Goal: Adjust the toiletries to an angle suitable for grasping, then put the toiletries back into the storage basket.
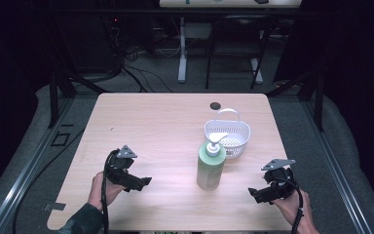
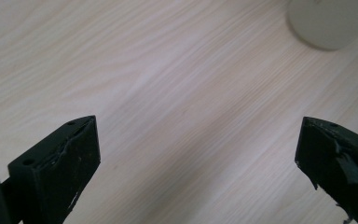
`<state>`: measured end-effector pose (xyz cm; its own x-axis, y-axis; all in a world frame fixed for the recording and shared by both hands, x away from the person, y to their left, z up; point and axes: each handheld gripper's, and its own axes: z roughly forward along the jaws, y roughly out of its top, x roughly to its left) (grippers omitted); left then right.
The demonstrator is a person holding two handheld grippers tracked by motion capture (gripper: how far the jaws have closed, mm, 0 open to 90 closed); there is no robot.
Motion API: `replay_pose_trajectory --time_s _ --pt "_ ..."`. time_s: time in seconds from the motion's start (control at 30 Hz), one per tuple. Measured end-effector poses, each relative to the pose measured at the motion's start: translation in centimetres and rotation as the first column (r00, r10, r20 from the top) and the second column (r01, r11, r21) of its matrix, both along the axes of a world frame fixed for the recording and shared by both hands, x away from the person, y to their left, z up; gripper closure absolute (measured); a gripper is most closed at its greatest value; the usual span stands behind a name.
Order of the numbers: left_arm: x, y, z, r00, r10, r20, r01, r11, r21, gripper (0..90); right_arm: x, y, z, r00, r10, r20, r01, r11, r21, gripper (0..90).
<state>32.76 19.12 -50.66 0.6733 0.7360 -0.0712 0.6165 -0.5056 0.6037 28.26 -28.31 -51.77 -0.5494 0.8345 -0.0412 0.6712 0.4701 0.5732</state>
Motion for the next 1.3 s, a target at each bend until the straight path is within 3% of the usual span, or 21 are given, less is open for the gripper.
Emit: replay_pose_trajectory --time_s 0.2,0.43,0.67,0.93,1.13,1.3 --pt "0.7 1.5 -0.8 0.9977 0.053 -0.043 -0.051 0.9982 0.03 0.0 0.0 0.1 0.1 1.0 -0.001 0.004 0.001 1.0 0.0 0.3" --pt "1.4 2.5 -1.2 0.9936 0.097 -0.058 -0.092 0.9918 0.089 0.0 -0.1 0.1 0.2 0.9998 -0.011 0.015 0.011 1.0 0.013 0.0" --pt "2.2 3.8 -1.8 0.9863 0.144 -0.079 -0.137 0.9862 0.093 0.0 -0.4 0.4 0.7 0.9992 -0.015 0.037 0.013 0.999 0.048 0.0" --pt "2.3 4.1 -1.8 0.988 0.126 -0.09 -0.119 0.9903 0.071 4.7 -1.1 0.6 1.8 0.9969 -0.027 0.073 0.019 0.994 0.111 0.0" --pt "2.4 4.2 -2.0 0.9869 0.123 -0.104 -0.118 0.9912 0.06 4.3 -1.5 1.1 2.5 0.995 -0.026 0.097 0.014 0.992 0.125 0.0" --pt "2.4 4.1 -2.2 0.9865 0.114 -0.118 -0.105 0.9913 0.079 3.6 -1.7 1.6 2.9 0.9936 -0.02 0.112 0.004 0.99 0.139 0.0"
